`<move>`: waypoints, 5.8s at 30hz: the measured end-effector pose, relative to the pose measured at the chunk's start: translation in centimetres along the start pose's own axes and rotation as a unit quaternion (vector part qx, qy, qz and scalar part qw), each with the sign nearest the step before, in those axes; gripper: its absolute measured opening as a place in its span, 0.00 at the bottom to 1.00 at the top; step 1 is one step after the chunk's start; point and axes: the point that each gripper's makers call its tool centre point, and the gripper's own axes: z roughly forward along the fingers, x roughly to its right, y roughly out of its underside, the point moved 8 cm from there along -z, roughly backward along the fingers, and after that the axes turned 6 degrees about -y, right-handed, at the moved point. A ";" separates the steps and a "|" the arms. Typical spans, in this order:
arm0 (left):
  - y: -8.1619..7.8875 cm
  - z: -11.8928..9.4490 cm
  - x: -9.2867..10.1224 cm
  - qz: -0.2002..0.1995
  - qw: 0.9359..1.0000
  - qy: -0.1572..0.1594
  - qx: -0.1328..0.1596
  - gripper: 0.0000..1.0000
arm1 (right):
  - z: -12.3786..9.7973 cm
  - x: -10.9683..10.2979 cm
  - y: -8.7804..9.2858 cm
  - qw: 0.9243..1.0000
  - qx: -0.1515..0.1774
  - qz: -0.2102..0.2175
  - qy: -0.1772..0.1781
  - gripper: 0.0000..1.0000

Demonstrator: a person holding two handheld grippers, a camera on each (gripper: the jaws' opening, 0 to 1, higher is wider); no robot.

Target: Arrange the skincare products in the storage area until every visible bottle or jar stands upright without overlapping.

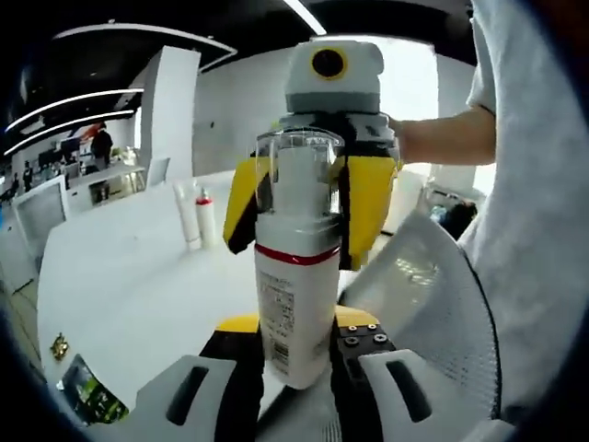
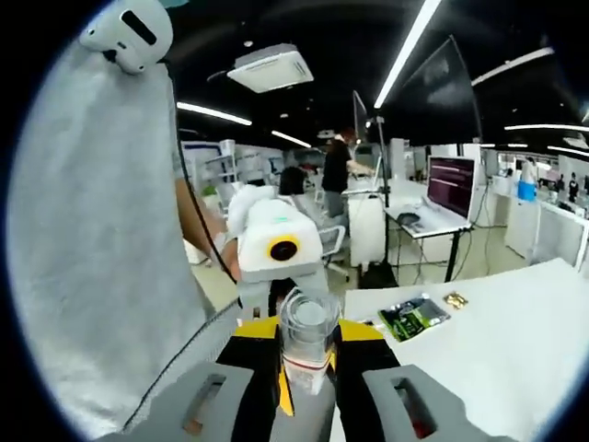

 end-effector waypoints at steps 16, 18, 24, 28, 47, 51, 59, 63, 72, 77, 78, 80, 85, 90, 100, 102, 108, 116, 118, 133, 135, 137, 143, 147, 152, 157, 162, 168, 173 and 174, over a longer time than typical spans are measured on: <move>1.2 0.5 -2.9 -0.024 0.988 -0.140 -0.056 0.24 | 2.5 1.7 1.7 0.962 0.040 0.203 0.181 0.25; 1.3 0.4 -3.0 -0.023 0.987 -0.147 -0.058 0.24 | 2.8 2.0 1.5 0.958 0.047 0.199 0.201 0.27; 1.5 0.5 -3.0 -0.009 0.985 -0.161 -0.067 0.24 | 3.2 2.2 1.7 0.945 0.051 0.198 0.254 0.17; 1.4 0.3 -3.0 0.005 0.987 -0.150 -0.056 0.24 | 2.8 2.0 1.4 0.954 0.045 0.168 0.246 0.16; 0.1 0.2 -0.6 -0.015 1.000 -0.014 -0.002 0.27 | 0.4 0.7 -0.7 0.998 -0.050 -0.023 -0.041 0.16; 0.1 0.1 -0.1 -0.008 1.000 0.006 0.000 0.29 | 0.6 0.4 -0.7 0.992 -0.070 -0.058 -0.089 0.16; -0.1 -0.2 0.8 0.034 0.999 0.027 0.019 0.25 | 1.1 0.3 -0.5 0.988 -0.077 -0.064 -0.118 0.17; -0.1 -0.2 0.7 0.032 0.999 0.021 0.014 0.24 | 1.1 0.2 -0.4 0.989 -0.068 -0.063 -0.115 0.17; 0.3 -0.1 -2.1 -0.005 0.994 -0.110 -0.010 0.23 | 1.5 1.9 -0.6 0.999 -0.013 0.013 0.051 0.17; 0.6 0.1 -2.8 0.007 0.988 -0.152 -0.026 0.23 | 2.1 2.0 -0.5 0.984 0.030 0.080 0.158 0.24; 0.7 0.1 -2.9 0.003 0.987 -0.156 -0.029 0.24 | 2.2 2.0 -0.5 0.978 0.042 0.098 0.180 0.26; 0.7 0.1 -3.1 0.002 0.986 -0.164 -0.032 0.24 | 2.5 2.0 -0.2 0.970 0.045 0.108 0.212 0.31; 0.9 0.1 -3.3 -0.002 0.983 -0.179 -0.041 0.24 | 3.4 2.0 1.1 0.945 0.046 0.179 0.270 0.29; 1.1 0.2 -3.3 0.002 0.982 -0.183 -0.049 0.24 | 3.6 1.6 1.1 0.942 0.049 0.166 0.288 0.21; 1.4 0.5 -3.0 0.030 0.985 -0.157 -0.063 0.25 | 3.1 1.7 1.7 0.955 0.040 0.137 0.259 0.15; 1.3 0.5 -2.8 0.038 0.986 -0.148 -0.063 0.25 | 2.8 1.6 1.7 0.966 0.027 0.117 0.230 0.15; 0.7 0.5 -2.0 0.056 0.991 -0.114 -0.032 0.24 | 1.3 1.4 1.2 0.988 0.001 0.054 0.144 0.15; 0.6 0.9 -0.2 0.064 0.996 -0.048 -0.024 0.28 | 0.3 -0.5 0.8 0.995 -0.058 -0.080 -0.011 0.15; 0.6 1.0 0.2 0.069 0.997 -0.033 -0.024 0.29 | 0.2 -0.6 0.8 0.994 -0.064 -0.084 -0.040 0.15; 0.7 0.3 -1.5 0.012 0.993 -0.110 -0.034 0.20 | 1.1 1.3 0.5 0.998 -0.031 0.016 0.043 0.20; 0.7 0.2 -1.9 -0.008 0.992 -0.124 -0.035 0.20 | 1.3 1.4 0.6 0.997 -0.017 0.036 0.072 0.23; 0.7 0.2 -2.4 -0.008 0.990 -0.139 -0.033 0.20 | 1.5 1.3 0.7 0.994 -0.008 0.052 0.093 0.26; 1.0 0.4 -2.4 -0.001 0.987 -0.152 -0.048 0.20 | 1.6 1.2 0.9 0.972 0.056 0.127 0.190 0.23; 1.2 0.5 -2.4 0.004 0.986 -0.155 -0.055 0.20 | 2.0 0.9 0.8 0.966 0.065 0.133 0.211 0.16; 1.3 0.5 -2.3 -0.002 0.988 -0.145 -0.059 0.21 | 2.0 0.9 0.8 0.969 0.043 0.102 0.222 0.13; 0.9 0.7 -1.9 0.046 0.991 -0.118 -0.041 0.23 | 0.9 1.2 0.8 0.975 0.044 0.094 0.195 0.12; 0.9 0.8 -1.2 0.053 0.994 -0.088 -0.040 0.25 | 0.3 1.1 0.5 0.991 0.008 0.050 0.125 0.12; 0.8 0.9 -0.4 0.053 0.997 -0.049 -0.035 0.26 | -0.1 0.0 0.1 0.999 -0.033 -0.027 0.026 0.12; 0.7 0.9 0.8 0.063 0.998 0.000 -0.029 0.28 | 0.3 -1.1 -0.3 0.994 -0.061 -0.066 -0.057 0.12; 0.7 0.9 1.0 0.065 0.998 0.010 -0.025 0.26 | 0.3 -1.2 -0.4 0.993 -0.063 -0.076 -0.068 0.12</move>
